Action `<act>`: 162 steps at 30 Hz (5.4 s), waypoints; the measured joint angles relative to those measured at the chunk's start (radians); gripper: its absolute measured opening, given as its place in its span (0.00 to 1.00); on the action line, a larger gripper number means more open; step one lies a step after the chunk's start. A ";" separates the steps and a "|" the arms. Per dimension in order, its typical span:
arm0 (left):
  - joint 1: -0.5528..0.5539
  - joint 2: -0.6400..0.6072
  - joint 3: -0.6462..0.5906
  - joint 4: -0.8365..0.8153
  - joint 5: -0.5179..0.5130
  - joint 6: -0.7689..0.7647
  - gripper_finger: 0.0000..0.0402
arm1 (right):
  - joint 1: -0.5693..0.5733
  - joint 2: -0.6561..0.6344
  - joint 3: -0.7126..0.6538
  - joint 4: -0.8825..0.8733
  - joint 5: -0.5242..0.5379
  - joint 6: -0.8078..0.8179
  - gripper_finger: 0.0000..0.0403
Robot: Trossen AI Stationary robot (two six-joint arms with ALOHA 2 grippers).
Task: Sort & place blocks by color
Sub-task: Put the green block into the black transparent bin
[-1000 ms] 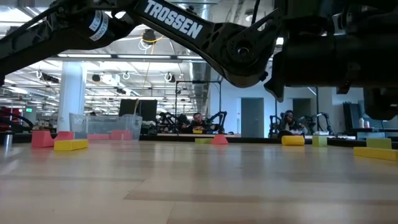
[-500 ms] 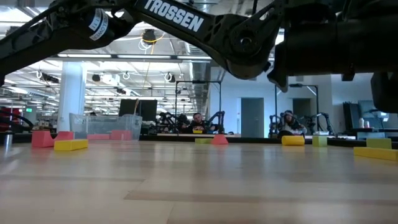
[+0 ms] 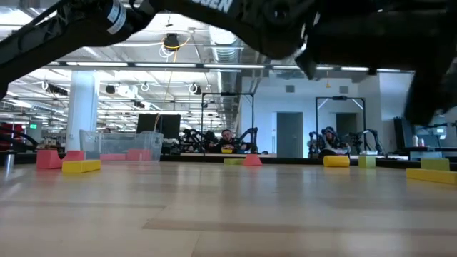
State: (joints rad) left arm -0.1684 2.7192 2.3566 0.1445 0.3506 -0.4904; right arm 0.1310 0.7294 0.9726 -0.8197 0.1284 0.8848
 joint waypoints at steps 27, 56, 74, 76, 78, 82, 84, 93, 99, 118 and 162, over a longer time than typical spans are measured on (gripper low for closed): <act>0.012 -0.627 -0.005 -1.640 -0.675 0.162 0.51 | -0.067 -0.023 0.000 -0.005 0.057 -0.186 0.05; 0.233 -1.802 -1.478 -0.496 -0.444 0.347 0.13 | -0.245 0.431 0.000 -0.383 -0.070 0.035 0.59; 0.285 -1.803 -1.494 -0.571 -0.489 0.211 0.28 | -0.358 0.871 -0.003 -0.518 -0.211 -0.477 0.71; 0.285 -1.803 -1.494 -0.590 -0.489 0.191 0.28 | -0.364 0.888 -0.028 -0.498 -0.222 -0.498 0.71; 0.284 -1.803 -1.494 -0.609 -0.489 0.172 0.28 | -0.372 0.897 -0.076 -0.447 -0.252 -0.511 0.71; 0.284 -1.803 -1.494 -0.634 -0.489 0.138 0.28 | -0.374 0.896 -0.167 -0.374 -0.290 -0.518 0.71; 0.284 -1.803 -1.494 -0.634 -0.489 0.137 0.28 | -0.367 0.893 -0.197 -0.353 -0.290 -0.510 0.71; 0.284 -1.803 -1.494 -0.636 -0.495 0.129 0.28 | -0.309 0.893 -0.223 -0.227 -0.289 -0.494 0.71; 0.284 -1.803 -1.494 -0.655 -0.495 0.127 0.28 | -0.302 0.895 -0.223 -0.278 -0.289 -0.493 0.69; 0.284 -1.803 -1.493 -0.725 -0.487 0.110 0.28 | -0.330 0.746 -0.127 -0.377 -0.211 -0.431 0.32; 0.312 -1.555 -1.896 0.544 -0.262 -1.184 0.58 | -0.166 0.811 0.073 1.055 -0.180 -0.815 0.36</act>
State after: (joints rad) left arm 0.1440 1.1643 0.4605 0.6885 0.0886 -1.6741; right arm -0.0353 1.5404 1.0453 0.2354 -0.0518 0.0696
